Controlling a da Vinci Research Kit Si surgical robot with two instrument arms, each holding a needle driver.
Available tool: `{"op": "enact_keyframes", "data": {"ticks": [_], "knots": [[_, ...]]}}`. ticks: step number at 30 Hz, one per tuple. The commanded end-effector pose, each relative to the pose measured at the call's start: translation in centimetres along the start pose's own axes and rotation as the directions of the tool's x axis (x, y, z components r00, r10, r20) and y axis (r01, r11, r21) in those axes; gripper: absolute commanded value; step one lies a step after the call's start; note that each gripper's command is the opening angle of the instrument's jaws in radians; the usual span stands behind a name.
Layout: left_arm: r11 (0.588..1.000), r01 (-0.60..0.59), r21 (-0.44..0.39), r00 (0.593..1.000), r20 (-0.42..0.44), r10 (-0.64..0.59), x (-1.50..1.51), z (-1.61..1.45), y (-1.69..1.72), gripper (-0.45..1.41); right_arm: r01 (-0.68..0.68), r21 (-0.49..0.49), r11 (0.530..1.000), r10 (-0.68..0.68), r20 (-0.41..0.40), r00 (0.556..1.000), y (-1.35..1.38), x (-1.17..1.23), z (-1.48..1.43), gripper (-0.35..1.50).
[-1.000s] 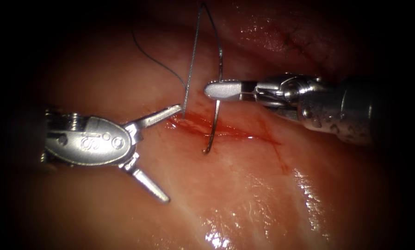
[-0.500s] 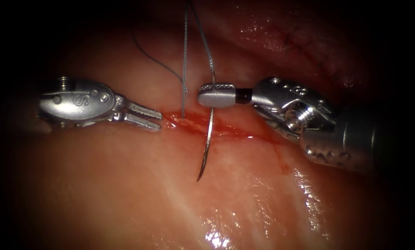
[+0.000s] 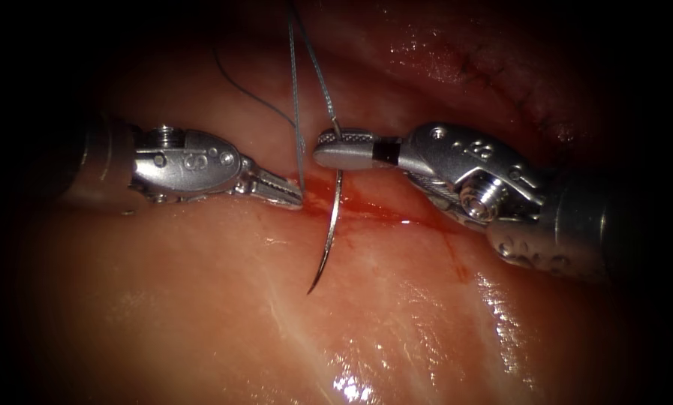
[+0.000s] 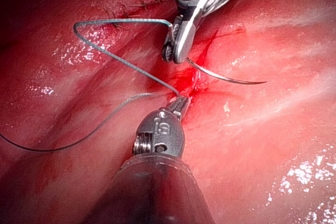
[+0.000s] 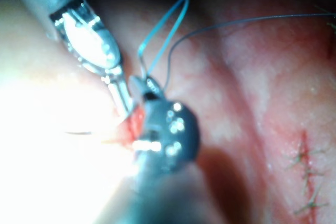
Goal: Wound Closure
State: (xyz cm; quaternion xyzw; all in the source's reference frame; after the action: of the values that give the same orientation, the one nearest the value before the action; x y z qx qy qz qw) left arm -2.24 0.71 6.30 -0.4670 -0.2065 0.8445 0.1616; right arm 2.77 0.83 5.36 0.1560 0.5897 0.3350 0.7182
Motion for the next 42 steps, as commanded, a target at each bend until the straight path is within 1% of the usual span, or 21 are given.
{"op": "enact_keyframes", "data": {"ticks": [1, 3, 4, 10, 12, 15, 16, 17, 21, 24, 25, 28, 33, 35, 36, 38, 39, 40, 42], "knots": [[1.0, 0.0, -0.005, 1.0, 0.008, 0.0, -0.05, 0.13, -0.05, -0.28, 0.02, -0.002, 1.0, -0.02, 0.0, 1.0, -0.01, -0.06, 0.07, -0.35], [1.0, -0.001, -0.008, 1.0, 0.013, 0.001, -0.05, 0.14, -0.08, -0.28, 0.031, -0.004, 0.999, -0.031, 0.0, 1.0, -0.01, -0.06, 0.07, -0.35], [1.0, -0.004, -0.011, 1.0, 0.02, 0.004, -0.05, 0.17, -0.16, -0.28, 0.061, -0.007, 0.998, -0.061, 0.0, 0.998, -0.01, -0.06, 0.07, -0.35], [1.0, -0.009, -0.02, 0.999, 0.041, 0.009, -0.09, 0.21, -0.32, -0.28, 0.136, -0.013, 0.991, -0.136, -0.01, 0.991, -0.01, -0.06, 0.07, -0.35], [1.0, -0.009, -0.027, 0.998, 0.054, 0.011, -0.1, 0.21, -0.41, -0.28, 0.198, -0.027, 0.98, -0.199, -0.01, 0.98, 0.01, -0.05, 0.07, -0.35], [0.999, -0.01, -0.031, 0.998, 0.067, 0.012, -0.11, 0.23, -0.48, -0.28, 0.275, -0.051, 0.96, -0.276, -0.011, 0.961, 0.06, -0.04, 0.08, -0.35], [0.999, -0.013, -0.031, 0.997, 0.073, 0.015, -0.13, 0.26, -0.5, -0.3, 0.312, -0.072, 0.947, -0.313, -0.011, 0.95, 0.1, -0.04, 0.1, -0.35], [0.999, -0.013, -0.031, 0.997, 0.073, 0.015, -0.13, 0.26, -0.5, -0.3, 0.312, -0.072, 0.947, -0.313, -0.011, 0.95, 0.1, -0.04, 0.1, -0.35], [0.999, -0.018, -0.033, 0.996, 0.09, 0.021, -0.17, 0.31, -0.54, -0.28, 0.375, -0.106, 0.921, -0.376, 0.003, 0.926, 0.17, -0.04, 0.11, -0.35], [0.999, -0.021, -0.036, 0.994, 0.105, 0.025, -0.25, 0.43, -0.59, -0.3, 0.453, -0.136, 0.881, -0.454, 0.021, 0.891, 0.23, -0.05, 0.13, -0.35], [0.999, -0.021, -0.036, 0.994, 0.105, 0.025, -0.25, 0.43, -0.59, -0.3, 0.453, -0.136, 0.881, -0.454, 0.021, 0.891, 0.23, -0.05, 0.13, -0.35], [0.999, -0.022, -0.045, 0.993, 0.117, 0.027, -0.33, 0.52, -0.6, -0.3, 0.499, -0.143, 0.855, -0.501, 0.027, 0.865, 0.24, -0.05, 0.17, -0.35], [0.998, -0.025, -0.053, 0.992, 0.12, 0.031, -0.41, 0.59, -0.61, -0.32, 0.533, -0.152, 0.832, -0.534, 0.037, 0.844, 0.26, -0.04, 0.25, -0.35], [0.998, -0.021, -0.056, 0.992, 0.12, 0.028, -0.44, 0.59, -0.62, -0.33, 0.566, -0.164, 0.808, -0.567, 0.042, 0.822, 0.27, -0.04, 0.33, -0.35], [0.998, -0.021, -0.056, 0.992, 0.12, 0.028, -0.44, 0.59, -0.62, -0.33, 0.566, -0.164, 0.808, -0.567, 0.042, 0.822, 0.27, -0.04, 0.33, -0.35], [0.998, -0.021, -0.057, 0.992, 0.12, 0.028, -0.44, 0.58, -0.62, -0.35, 0.585, -0.167, 0.793, -0.586, 0.048, 0.809, 0.29, -0.04, 0.36, -0.35], [0.998, -0.022, -0.057, 0.992, 0.119, 0.028, -0.44, 0.58, -0.61, -0.35, 0.611, -0.166, 0.774, -0.611, 0.058, 0.789, 0.32, -0.07, 0.39, -0.35], [0.998, -0.022, -0.057, 0.992, 0.119, 0.028, -0.44, 0.58, -0.61, -0.35, 0.611, -0.166, 0.774, -0.611, 0.058, 0.789, 0.32, -0.07, 0.39, -0.35], [0.998, -0.022, -0.058, 0.992, 0.119, 0.029, -0.44, 0.57, -0.6, -0.35, 0.641, -0.157, 0.752, -0.639, 0.07, 0.766, 0.35, -0.13, 0.41, -0.35]]}}
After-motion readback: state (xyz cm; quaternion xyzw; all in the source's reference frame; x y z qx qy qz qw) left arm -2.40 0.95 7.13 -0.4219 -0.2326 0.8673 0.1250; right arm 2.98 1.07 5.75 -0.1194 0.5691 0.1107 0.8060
